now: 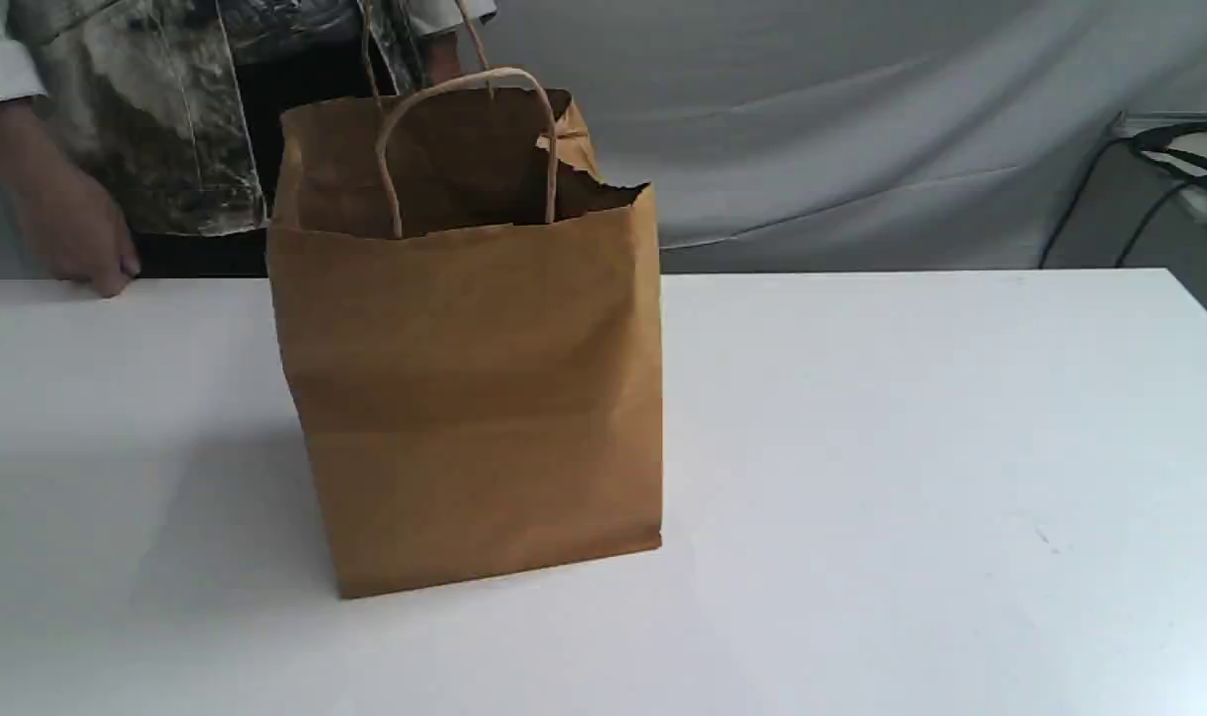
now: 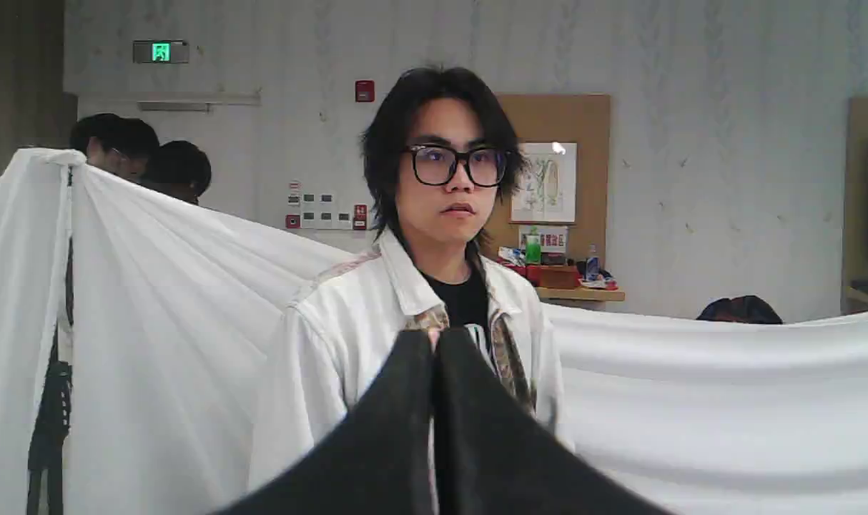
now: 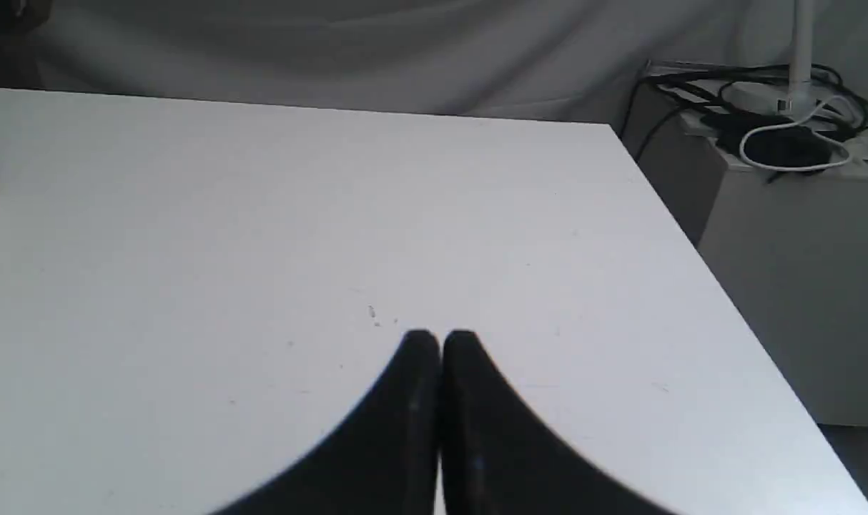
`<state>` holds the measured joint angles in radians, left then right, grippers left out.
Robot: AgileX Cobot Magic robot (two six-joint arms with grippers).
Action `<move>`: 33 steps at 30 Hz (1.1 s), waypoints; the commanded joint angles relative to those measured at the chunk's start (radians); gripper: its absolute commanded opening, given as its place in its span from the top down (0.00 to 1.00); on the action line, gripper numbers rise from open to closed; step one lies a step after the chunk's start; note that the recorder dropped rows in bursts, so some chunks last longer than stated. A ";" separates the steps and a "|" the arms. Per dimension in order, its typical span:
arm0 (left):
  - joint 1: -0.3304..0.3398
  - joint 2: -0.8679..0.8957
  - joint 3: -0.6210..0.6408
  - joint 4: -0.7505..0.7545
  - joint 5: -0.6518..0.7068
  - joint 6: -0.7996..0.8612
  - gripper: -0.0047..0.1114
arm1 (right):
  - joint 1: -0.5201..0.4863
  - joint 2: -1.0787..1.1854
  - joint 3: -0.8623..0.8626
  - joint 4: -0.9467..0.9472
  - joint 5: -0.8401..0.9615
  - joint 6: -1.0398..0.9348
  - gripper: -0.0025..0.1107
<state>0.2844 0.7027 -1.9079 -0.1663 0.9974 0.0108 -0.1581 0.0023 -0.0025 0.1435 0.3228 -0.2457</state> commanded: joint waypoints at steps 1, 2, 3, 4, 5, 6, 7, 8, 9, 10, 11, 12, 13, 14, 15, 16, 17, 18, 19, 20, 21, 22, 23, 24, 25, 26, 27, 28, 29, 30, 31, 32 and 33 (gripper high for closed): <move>-0.005 0.008 0.006 0.006 -0.006 0.004 0.96 | 0.000 -0.002 0.003 0.004 -0.003 -0.002 0.98; -0.005 0.008 0.006 0.006 -0.006 0.004 0.96 | 0.000 -0.002 0.003 0.004 -0.003 -0.002 0.98; -0.005 0.008 0.006 0.006 -0.006 0.004 0.96 | 0.000 -0.002 0.003 0.004 -0.003 -0.002 0.98; -0.005 0.008 0.006 0.006 -0.006 0.004 0.96 | 0.000 -0.002 0.003 0.004 -0.003 -0.002 0.98; -0.005 0.008 0.006 0.006 -0.006 0.004 0.96 | 0.000 -0.002 0.003 0.004 -0.003 -0.002 0.98; -0.005 0.008 0.006 0.006 -0.006 0.004 0.96 | 0.000 -0.002 0.003 0.004 -0.003 -0.002 0.98; -0.005 0.008 0.006 0.006 -0.006 0.004 0.96 | 0.000 -0.002 0.003 0.004 -0.003 -0.002 0.98; -0.005 0.008 0.006 0.006 -0.003 0.004 0.96 | 0.000 -0.002 0.003 0.004 -0.003 -0.002 0.98; -0.005 0.008 0.006 0.006 -0.003 0.004 0.96 | 0.000 -0.002 0.003 0.004 -0.003 -0.002 0.98; -0.005 0.008 0.006 0.006 -0.003 0.004 0.96 | 0.000 -0.002 0.003 0.004 -0.003 -0.002 0.98; -0.005 0.008 0.006 0.006 -0.003 0.004 0.96 | 0.000 -0.002 0.003 0.004 -0.003 -0.002 0.98; -0.005 0.008 0.006 0.006 -0.003 0.004 0.96 | 0.000 -0.002 0.003 0.004 -0.003 -0.002 0.98; -0.005 0.008 0.006 0.006 -0.003 0.004 0.96 | 0.000 -0.002 0.003 0.004 -0.003 -0.002 0.98; -0.005 0.008 0.006 0.006 -0.003 0.004 0.96 | 0.000 -0.002 0.003 0.004 -0.003 -0.002 0.98; -0.005 0.008 0.006 0.006 -0.003 0.004 0.96 | 0.000 -0.002 0.003 0.004 -0.003 -0.002 0.98; -0.005 0.008 0.006 0.006 -0.003 0.004 0.96 | 0.000 -0.002 0.003 0.004 -0.003 -0.002 0.98; -0.005 0.008 0.006 0.006 -0.003 0.004 0.96 | 0.000 -0.002 0.003 0.004 -0.003 -0.002 0.98; -0.005 0.008 0.006 0.006 -0.003 0.004 0.96 | 0.000 -0.002 0.003 0.004 -0.003 -0.002 0.98; -0.005 0.008 0.006 0.006 0.001 0.004 0.96 | 0.000 -0.002 0.003 0.004 -0.003 -0.002 0.98; -0.005 0.008 0.006 0.006 0.015 0.004 0.96 | 0.000 -0.002 0.003 0.004 -0.003 -0.002 0.98; -0.005 0.008 0.006 0.006 0.035 0.004 0.96 | 0.000 -0.002 0.003 0.004 -0.003 -0.002 0.98; -0.005 0.008 0.008 0.001 0.053 0.004 0.96 | 0.000 -0.002 0.003 0.004 -0.003 -0.002 0.98; -0.005 0.008 0.018 -0.014 0.094 0.004 0.96 | 0.000 -0.002 0.003 0.004 -0.003 -0.002 0.98; -0.005 0.006 0.027 -0.019 0.120 0.004 0.96 | 0.000 -0.002 0.003 0.004 -0.003 -0.002 0.98; -0.008 -0.002 0.055 -0.031 0.147 0.004 0.96 | 0.000 -0.002 0.003 0.004 -0.003 -0.002 0.98; -0.018 -0.008 0.082 -0.031 0.163 0.004 0.96 | 0.000 -0.002 0.003 0.004 -0.003 -0.002 0.98; -0.029 -0.018 0.115 -0.029 0.165 0.006 0.96 | 0.000 -0.002 0.003 0.004 -0.003 -0.002 0.98; -0.046 -0.035 0.165 -0.029 0.156 0.006 0.96 | 0.000 -0.002 0.003 0.004 -0.003 -0.002 0.98; -0.064 -0.057 0.223 -0.029 0.128 0.010 0.96 | 0.000 -0.002 0.003 0.004 -0.003 -0.002 0.98; -0.083 -0.084 0.289 -0.029 0.085 0.018 0.96 | 0.000 -0.002 0.003 0.004 -0.003 -0.002 0.98; -0.098 -0.107 0.362 -0.029 0.039 0.018 0.96 | 0.000 -0.002 0.003 0.004 -0.003 -0.002 0.98; -0.116 -0.139 0.441 -0.029 -0.031 0.020 0.96 | 0.000 -0.002 0.003 0.004 -0.003 -0.002 0.98; -0.131 -0.172 0.522 -0.029 -0.112 0.020 0.96 | 0.000 -0.002 0.003 0.004 -0.003 -0.002 0.98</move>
<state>0.1739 0.5719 -1.4770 -0.1884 0.9892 0.0202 -0.1581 0.0023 -0.0025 0.1435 0.3228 -0.2457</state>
